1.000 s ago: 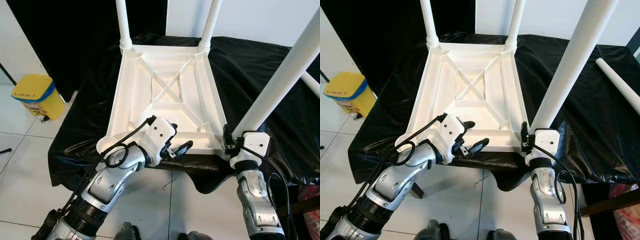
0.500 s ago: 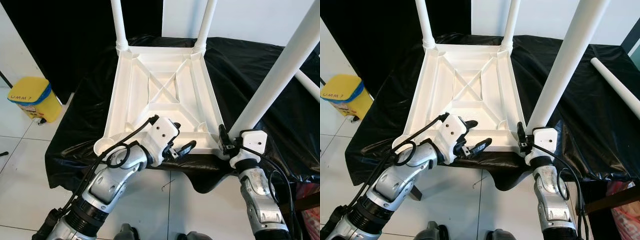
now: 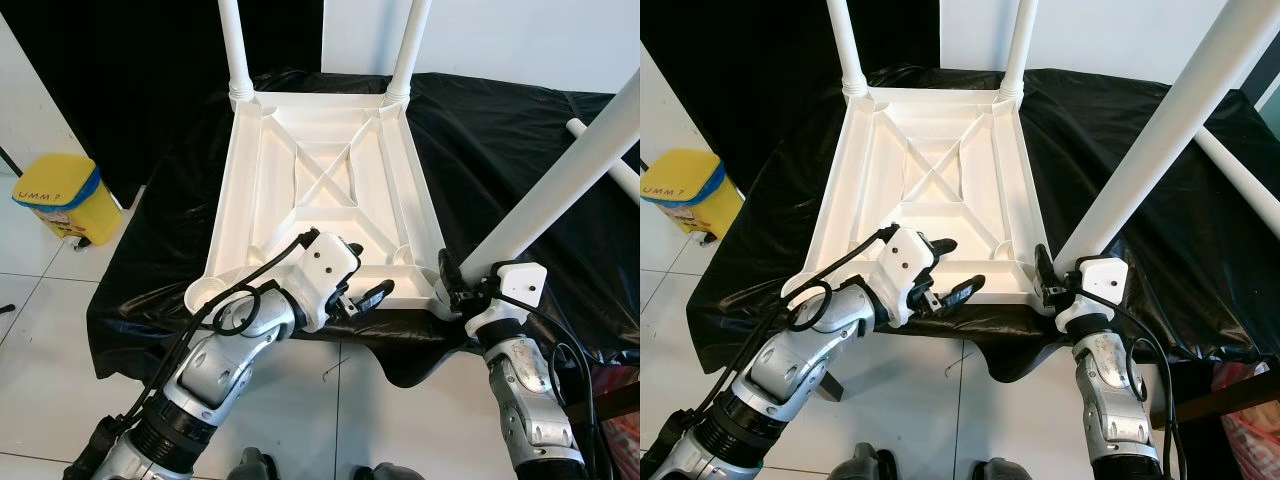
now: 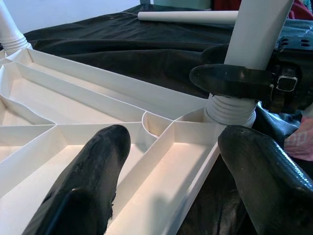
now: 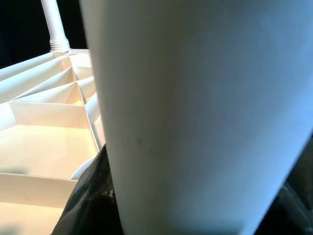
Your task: Building children table
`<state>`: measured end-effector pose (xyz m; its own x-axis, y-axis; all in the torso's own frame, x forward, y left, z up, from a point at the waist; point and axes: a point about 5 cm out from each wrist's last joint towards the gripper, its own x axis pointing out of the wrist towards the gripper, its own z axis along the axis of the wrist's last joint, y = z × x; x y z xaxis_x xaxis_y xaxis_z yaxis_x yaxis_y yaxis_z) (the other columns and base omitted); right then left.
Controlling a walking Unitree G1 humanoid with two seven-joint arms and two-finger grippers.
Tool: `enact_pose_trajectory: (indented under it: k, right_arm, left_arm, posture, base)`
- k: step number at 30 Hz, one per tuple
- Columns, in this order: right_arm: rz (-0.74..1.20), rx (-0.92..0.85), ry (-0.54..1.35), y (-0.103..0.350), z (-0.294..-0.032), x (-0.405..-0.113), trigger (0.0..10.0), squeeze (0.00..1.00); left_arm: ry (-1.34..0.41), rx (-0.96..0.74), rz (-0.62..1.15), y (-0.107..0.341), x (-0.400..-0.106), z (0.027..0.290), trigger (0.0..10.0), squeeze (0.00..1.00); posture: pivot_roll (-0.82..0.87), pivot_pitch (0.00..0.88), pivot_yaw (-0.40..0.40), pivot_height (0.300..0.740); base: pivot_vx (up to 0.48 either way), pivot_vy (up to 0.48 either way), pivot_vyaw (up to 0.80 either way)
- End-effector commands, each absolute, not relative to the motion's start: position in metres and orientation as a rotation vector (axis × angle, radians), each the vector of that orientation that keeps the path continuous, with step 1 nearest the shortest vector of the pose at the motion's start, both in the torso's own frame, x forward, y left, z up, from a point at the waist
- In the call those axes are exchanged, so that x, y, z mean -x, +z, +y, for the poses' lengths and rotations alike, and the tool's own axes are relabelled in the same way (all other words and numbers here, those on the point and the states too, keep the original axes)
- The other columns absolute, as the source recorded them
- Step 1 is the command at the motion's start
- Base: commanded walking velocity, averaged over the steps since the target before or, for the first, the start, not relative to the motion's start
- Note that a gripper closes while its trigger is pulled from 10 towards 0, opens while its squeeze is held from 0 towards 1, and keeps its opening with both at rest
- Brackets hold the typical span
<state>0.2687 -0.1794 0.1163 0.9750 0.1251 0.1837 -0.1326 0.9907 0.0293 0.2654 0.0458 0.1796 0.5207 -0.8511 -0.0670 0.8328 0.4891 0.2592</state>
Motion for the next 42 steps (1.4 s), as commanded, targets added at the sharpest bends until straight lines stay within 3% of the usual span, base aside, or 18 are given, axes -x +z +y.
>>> enact_pose_trajectory:
  k: [1,17,28,34,42]
  right_arm:
    - [0.058,-0.097,0.126,0.072,-0.176,-0.258,10.0,0.0]
    - [0.109,-0.208,0.001,0.063,-0.18,-0.258,10.0,0.0]
    - [-0.054,0.077,0.226,0.077,-0.161,-0.247,10.0,0.0]
    - [-0.061,0.149,0.287,0.074,-0.159,-0.243,10.0,0.0]
    - [-0.061,0.11,0.291,0.069,-0.161,-0.241,10.0,0.0]
  left_arm:
    - [-1.128,-0.288,-0.07,0.18,-0.258,0.04,10.0,0.0]
    - [-1.116,-0.292,-0.074,0.182,-0.258,0.042,10.0,0.0]
    - [-1.105,-0.293,-0.075,0.182,-0.258,0.044,10.0,0.0]
    - [-1.1,-0.294,-0.076,0.183,-0.258,0.044,10.0,0.0]
    - [-1.094,-0.295,-0.08,0.184,-0.259,0.045,10.0,0.0]
  posture:
    - [0.02,0.139,-0.013,0.74]
    - [0.03,0.16,-0.009,0.74]
    - [0.03,0.17,-0.01,0.74]
    - [0.03,0.17,-0.01,0.74]
    - [0.03,0.171,-0.009,0.74]
  base:
    - [0.0,0.0,0.0]
    - [0.0,0.0,0.0]
    - [0.0,0.0,0.0]
    - [0.0,0.0,0.0]
    - [0.0,0.0,0.0]
